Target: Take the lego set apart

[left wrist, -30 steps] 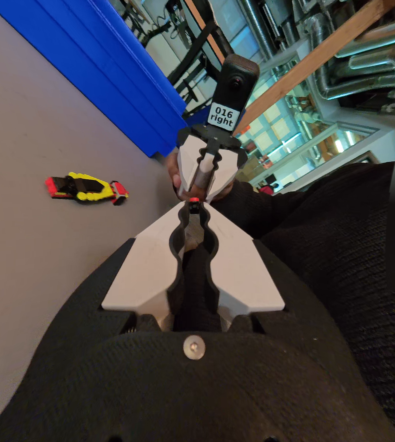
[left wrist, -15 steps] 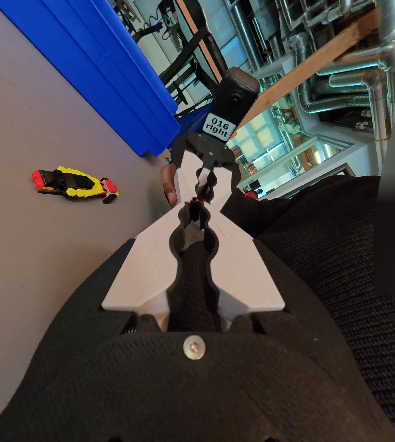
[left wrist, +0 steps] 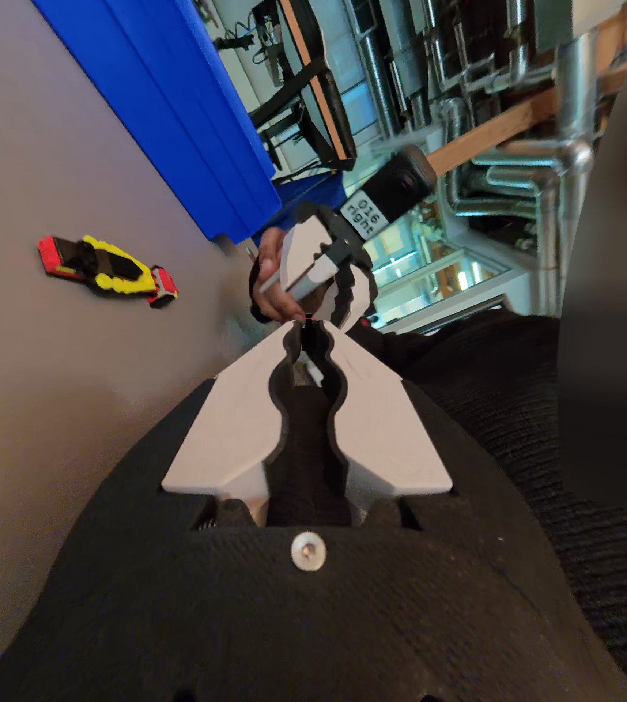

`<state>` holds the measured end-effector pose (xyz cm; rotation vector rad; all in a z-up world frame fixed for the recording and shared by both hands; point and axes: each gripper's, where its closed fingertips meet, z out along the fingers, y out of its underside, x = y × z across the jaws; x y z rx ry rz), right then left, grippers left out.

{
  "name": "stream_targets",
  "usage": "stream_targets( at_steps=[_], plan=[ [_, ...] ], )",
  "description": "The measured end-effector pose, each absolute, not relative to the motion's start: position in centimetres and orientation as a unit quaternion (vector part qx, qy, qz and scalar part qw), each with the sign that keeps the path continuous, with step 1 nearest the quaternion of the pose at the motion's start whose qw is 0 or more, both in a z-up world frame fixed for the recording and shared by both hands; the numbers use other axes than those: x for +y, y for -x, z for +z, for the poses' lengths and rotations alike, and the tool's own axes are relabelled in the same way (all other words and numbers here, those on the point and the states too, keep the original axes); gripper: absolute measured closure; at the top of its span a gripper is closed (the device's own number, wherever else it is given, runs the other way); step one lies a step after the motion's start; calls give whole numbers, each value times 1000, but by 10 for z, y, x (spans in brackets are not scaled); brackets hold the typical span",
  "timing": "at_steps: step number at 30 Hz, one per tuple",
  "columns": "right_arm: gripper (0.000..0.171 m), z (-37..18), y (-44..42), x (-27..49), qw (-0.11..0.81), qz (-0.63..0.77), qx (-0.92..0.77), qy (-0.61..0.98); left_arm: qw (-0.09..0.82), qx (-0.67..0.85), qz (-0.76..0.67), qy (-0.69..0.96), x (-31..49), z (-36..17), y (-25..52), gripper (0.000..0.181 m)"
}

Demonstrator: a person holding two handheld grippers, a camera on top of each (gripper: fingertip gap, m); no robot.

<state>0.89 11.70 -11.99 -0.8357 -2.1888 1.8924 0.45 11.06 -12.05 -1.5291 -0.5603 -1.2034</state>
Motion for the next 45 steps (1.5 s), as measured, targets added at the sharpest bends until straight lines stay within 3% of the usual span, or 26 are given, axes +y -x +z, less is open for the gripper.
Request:
stream_targets(
  at_steps=[4,7,14,23,29,35,45],
  plan=[
    [131,-127,-11,113,265,523,-794,159,508,-255,-546,615,111,-121,-7,177],
    [138,-126,-14,103,346,491,-793,102,496,-250,-550,624,111,-124,-11,176],
    [134,-131,-16,100,317,503,-795,115,485,-236,-562,627,111,-123,-19,176],
    [150,-127,-20,97,297,513,-797,120,491,-230,-560,627,111,-122,-21,176],
    [150,-125,-7,108,308,510,-785,172,502,-233,-527,645,113,-125,-16,155],
    [150,-126,-5,105,298,510,-783,194,505,-233,-532,639,114,-124,-17,176],
    [140,-122,-5,106,285,532,-771,202,510,-247,-556,608,111,-118,-10,176]
  ],
)
